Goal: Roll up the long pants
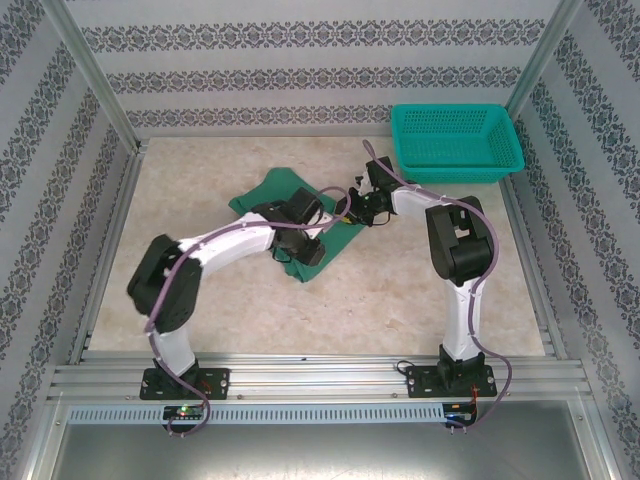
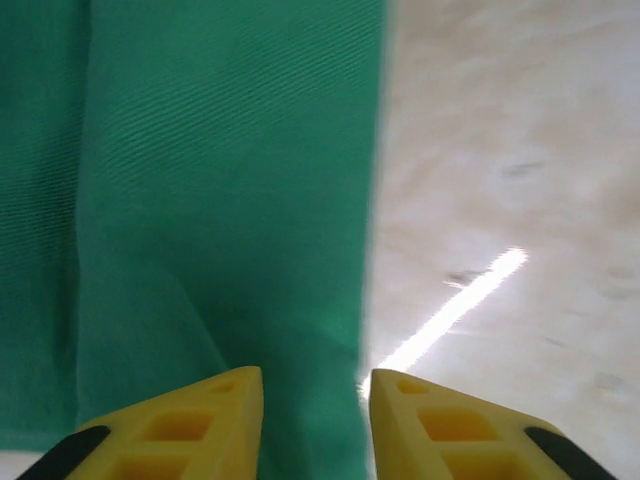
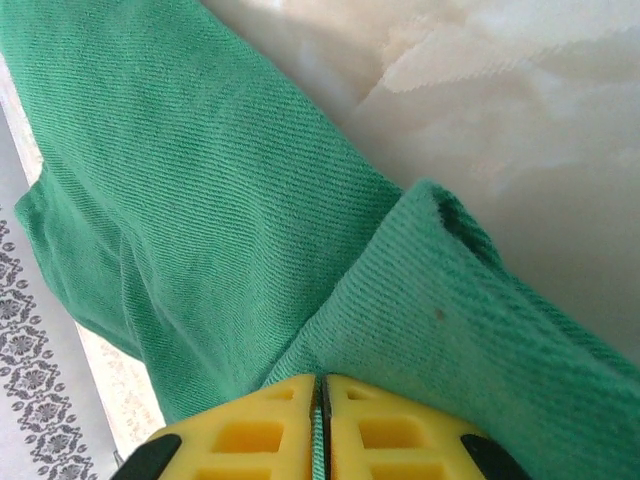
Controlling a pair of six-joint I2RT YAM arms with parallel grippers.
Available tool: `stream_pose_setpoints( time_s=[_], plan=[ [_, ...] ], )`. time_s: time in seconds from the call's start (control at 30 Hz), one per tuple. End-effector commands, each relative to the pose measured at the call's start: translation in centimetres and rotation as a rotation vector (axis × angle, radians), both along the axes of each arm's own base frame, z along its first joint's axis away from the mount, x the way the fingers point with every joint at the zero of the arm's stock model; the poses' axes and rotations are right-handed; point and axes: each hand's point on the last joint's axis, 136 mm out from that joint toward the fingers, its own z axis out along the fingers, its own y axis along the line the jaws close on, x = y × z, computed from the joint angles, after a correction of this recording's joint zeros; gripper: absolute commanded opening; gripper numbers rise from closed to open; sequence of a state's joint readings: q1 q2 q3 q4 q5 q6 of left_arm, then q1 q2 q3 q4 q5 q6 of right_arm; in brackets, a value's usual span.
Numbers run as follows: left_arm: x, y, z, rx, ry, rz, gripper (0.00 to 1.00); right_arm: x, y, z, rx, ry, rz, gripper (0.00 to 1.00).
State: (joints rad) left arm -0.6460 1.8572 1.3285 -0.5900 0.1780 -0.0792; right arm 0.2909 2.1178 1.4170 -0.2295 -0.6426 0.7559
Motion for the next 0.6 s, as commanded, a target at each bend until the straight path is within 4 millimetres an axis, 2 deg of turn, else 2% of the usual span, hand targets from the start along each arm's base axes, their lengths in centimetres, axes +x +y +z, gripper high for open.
stream_pose_setpoints(
  time_s=[0.0, 0.17, 0.23, 0.37, 0.47, 0.57],
  plan=[
    [1.0, 3.5, -1.9, 0.141, 0.011, 0.086, 0.32, -1.7, -0.6, -3.8, -0.062, 0.082, -0.009, 0.14],
    [1.6, 7.5, -2.1, 0.288, -0.004, 0.173, 0.32, -2.0, -0.6, -3.8, -0.059, 0.083, -0.001, 0.14],
    [1.6, 7.7, -1.5, 0.312, -0.019, 0.168, 0.33, -2.1, -0.6, -3.9, -0.060, 0.085, -0.001, 0.14],
    [1.3, 5.4, 0.9, 0.290, -0.157, 0.054, 0.37, -2.3, -0.6, -4.2, -0.060, 0.095, -0.004, 0.14],
    [0.2, 3.2, 1.8, 0.291, -0.244, -0.075, 0.43, -2.4, -0.7, -4.6, -0.061, 0.105, -0.006, 0.14],
    [-0.5, 2.4, 0.9, 0.347, -0.271, -0.157, 0.70, -2.5, -0.6, -4.8, -0.060, 0.114, -0.005, 0.12]
  ],
)
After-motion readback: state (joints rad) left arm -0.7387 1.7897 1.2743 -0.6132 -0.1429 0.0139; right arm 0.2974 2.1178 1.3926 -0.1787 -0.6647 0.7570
